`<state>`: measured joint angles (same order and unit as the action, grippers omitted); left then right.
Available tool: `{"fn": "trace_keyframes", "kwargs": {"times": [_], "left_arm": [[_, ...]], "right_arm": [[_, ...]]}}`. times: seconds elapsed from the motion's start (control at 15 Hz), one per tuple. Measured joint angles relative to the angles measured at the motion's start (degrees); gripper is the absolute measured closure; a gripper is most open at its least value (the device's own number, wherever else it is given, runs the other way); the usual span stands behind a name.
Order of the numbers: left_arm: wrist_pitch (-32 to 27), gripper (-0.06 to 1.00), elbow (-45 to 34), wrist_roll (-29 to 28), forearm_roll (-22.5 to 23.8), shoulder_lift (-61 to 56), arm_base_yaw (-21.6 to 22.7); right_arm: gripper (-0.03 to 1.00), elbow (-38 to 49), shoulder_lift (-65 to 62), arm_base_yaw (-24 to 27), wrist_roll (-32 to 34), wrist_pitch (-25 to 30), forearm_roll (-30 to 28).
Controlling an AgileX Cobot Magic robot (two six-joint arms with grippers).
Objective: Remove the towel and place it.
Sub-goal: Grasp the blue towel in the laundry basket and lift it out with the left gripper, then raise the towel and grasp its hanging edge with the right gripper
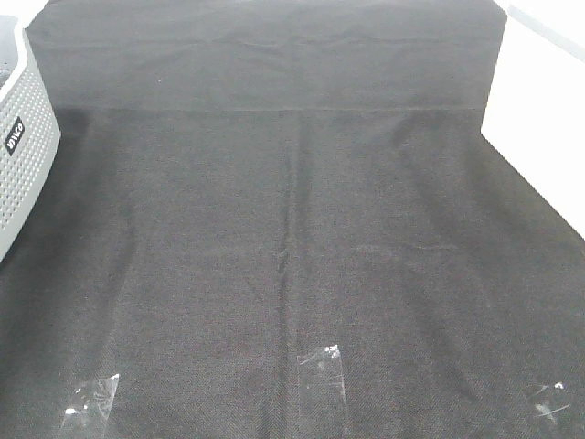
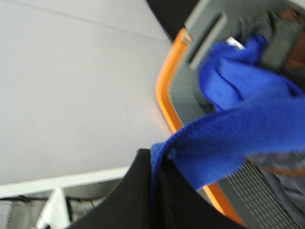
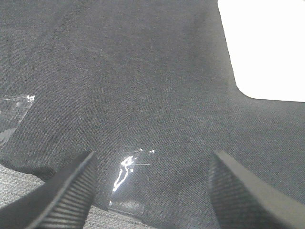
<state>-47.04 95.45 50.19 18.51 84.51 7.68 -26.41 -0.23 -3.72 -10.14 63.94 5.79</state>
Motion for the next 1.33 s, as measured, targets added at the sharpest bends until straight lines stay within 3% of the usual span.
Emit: {"fn": "trace_keyframes", "kwargs": {"times": [0.27, 0.67, 0.8, 0.93, 1.0, 1.13, 1.33], "left_arm": [[7.79, 0.94, 0.00, 0.00, 0.23, -5.61, -8.82], [7.51, 0.94, 0.00, 2.75, 0.06, -8.14, -24.98], [5.50, 0.94, 0.00, 4.24, -0.06, -8.14, -31.80], [5.16, 0.94, 0.00, 4.81, -0.06, -8.14, -38.27], [5.16, 0.94, 0.00, 4.93, 0.06, -8.14, -43.09], [5.16, 0.94, 0.00, 4.93, 0.11, -8.14, -45.61], [3.72, 0.94, 0.00, 4.93, -1.55, -7.56, -46.07]], "right_arm": [[0.31, 0.00, 0.00, 0.00, 0.00, 0.00, 0.00], [0.31, -0.29, 1.72, 0.00, -0.80, -1.03, 3.32], [0.31, -0.80, 6.65, 0.00, -6.19, -7.22, 9.17], [0.31, -0.80, 13.29, 0.00, -15.47, -15.36, 19.48], [0.31, -0.80, 22.12, 0.00, -28.19, -20.74, 30.94], [0.31, -0.80, 31.40, 0.00, -43.37, -23.78, 44.00], [0.31, -0.80, 45.26, 0.00, -71.51, -24.41, 66.18]]}}
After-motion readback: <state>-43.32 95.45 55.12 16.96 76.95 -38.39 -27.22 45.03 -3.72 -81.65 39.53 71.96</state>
